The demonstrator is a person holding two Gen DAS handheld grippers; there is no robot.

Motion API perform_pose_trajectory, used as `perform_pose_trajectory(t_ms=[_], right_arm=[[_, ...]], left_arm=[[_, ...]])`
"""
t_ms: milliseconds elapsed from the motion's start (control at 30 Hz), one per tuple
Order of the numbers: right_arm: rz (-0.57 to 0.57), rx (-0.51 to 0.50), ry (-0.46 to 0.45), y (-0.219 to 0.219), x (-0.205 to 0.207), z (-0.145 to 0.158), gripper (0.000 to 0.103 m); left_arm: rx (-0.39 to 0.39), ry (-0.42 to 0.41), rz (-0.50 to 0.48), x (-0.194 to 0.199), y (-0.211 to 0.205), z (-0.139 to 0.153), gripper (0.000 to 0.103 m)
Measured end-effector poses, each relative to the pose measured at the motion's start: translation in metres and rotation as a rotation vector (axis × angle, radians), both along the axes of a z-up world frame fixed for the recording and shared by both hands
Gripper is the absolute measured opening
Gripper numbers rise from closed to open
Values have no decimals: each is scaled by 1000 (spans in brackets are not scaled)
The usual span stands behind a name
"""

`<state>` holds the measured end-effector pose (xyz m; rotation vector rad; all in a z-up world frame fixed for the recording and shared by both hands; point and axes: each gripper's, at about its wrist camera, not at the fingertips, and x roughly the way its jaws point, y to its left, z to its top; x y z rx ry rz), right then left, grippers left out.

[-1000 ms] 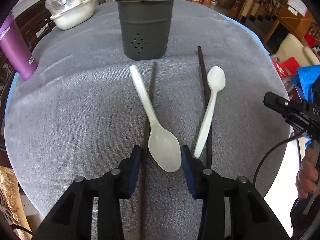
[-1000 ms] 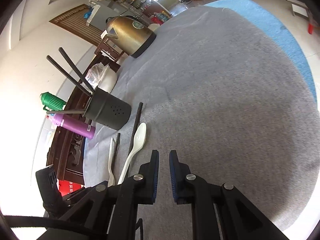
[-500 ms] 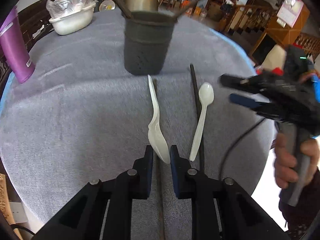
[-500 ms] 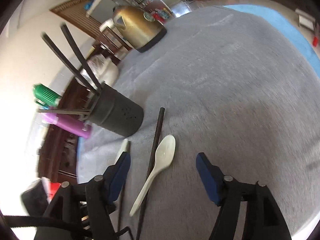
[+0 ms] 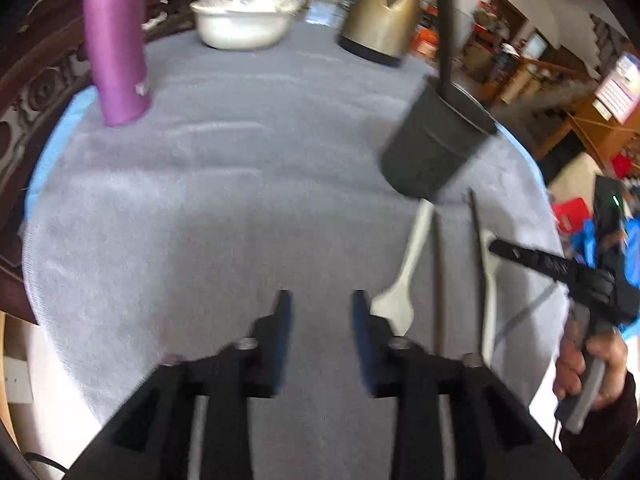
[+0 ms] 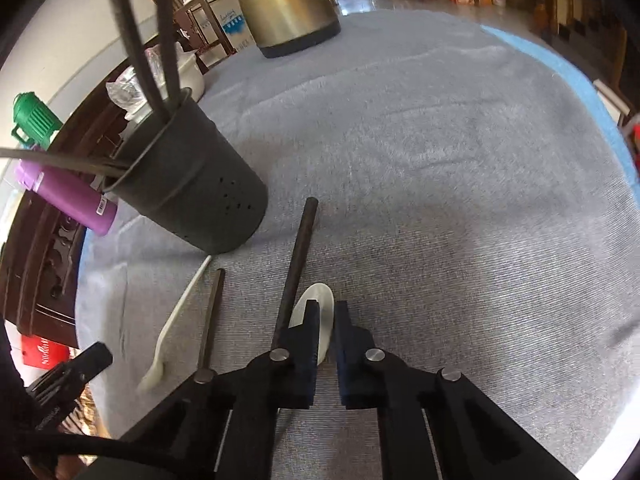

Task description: Organize utensils

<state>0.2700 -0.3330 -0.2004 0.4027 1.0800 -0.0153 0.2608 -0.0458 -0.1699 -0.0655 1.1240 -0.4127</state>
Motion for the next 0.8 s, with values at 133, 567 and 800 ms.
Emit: perform_pose_trajectory(t_ms=[133,567,800], right_arm=[[-9,-5,-14,-3,-8,4,8],[-88,172,-67,-23,-38,23,65],[-10,-46,-9,19,-11,23,55]], left_arm=[[50,-27,-107,-20,-28,-7,53],[33,-54,-161,-14,-40,-19,18],[21,-26,-75,-9,1,-19,11]])
